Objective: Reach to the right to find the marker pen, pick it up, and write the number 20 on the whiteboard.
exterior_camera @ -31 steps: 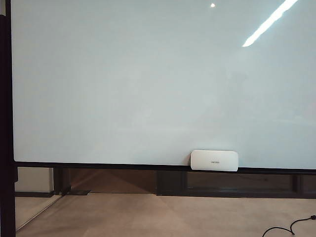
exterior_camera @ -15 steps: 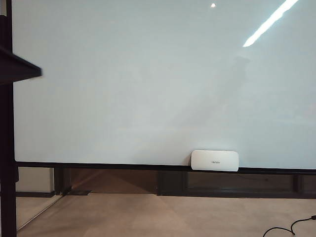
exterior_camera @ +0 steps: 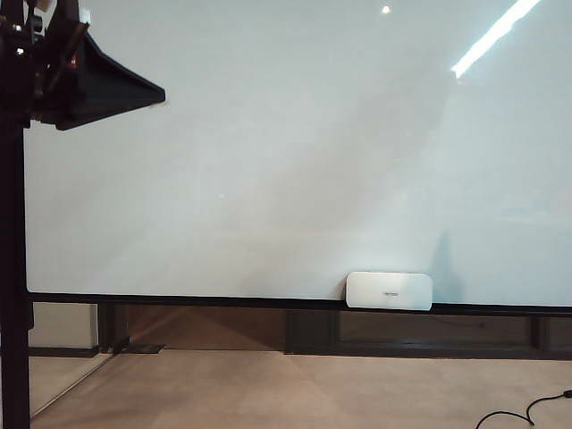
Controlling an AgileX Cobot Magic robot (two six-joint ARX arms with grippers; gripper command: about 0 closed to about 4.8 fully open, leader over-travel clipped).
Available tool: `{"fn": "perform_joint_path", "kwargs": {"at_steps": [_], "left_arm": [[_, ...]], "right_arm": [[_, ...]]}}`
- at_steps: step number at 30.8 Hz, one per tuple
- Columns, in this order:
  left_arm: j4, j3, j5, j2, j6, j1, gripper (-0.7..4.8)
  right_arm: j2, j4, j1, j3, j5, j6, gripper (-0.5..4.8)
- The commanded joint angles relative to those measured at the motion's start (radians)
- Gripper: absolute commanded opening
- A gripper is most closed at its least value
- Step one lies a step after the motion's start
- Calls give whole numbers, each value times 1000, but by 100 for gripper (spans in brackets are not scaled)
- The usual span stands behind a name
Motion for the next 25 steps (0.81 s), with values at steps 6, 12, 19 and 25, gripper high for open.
{"fn": "perform_joint_path", "kwargs": {"at_steps": [6, 12, 19, 25], "left_arm": [[20, 11, 11, -3, -18, -2, -4], [23, 11, 14, -3, 9, -2, -4], [8, 24, 6, -1, 54, -2, -4], [-8, 34, 0, 0, 98, -2, -4]], "right_arm": [[220, -47, -377, 75, -159, -11, -1], [420, 77, -613, 84, -297, 66, -1], [573, 164, -694, 99, -406, -16, -1], [719, 162, -761, 167, -574, -37, -1]]}}
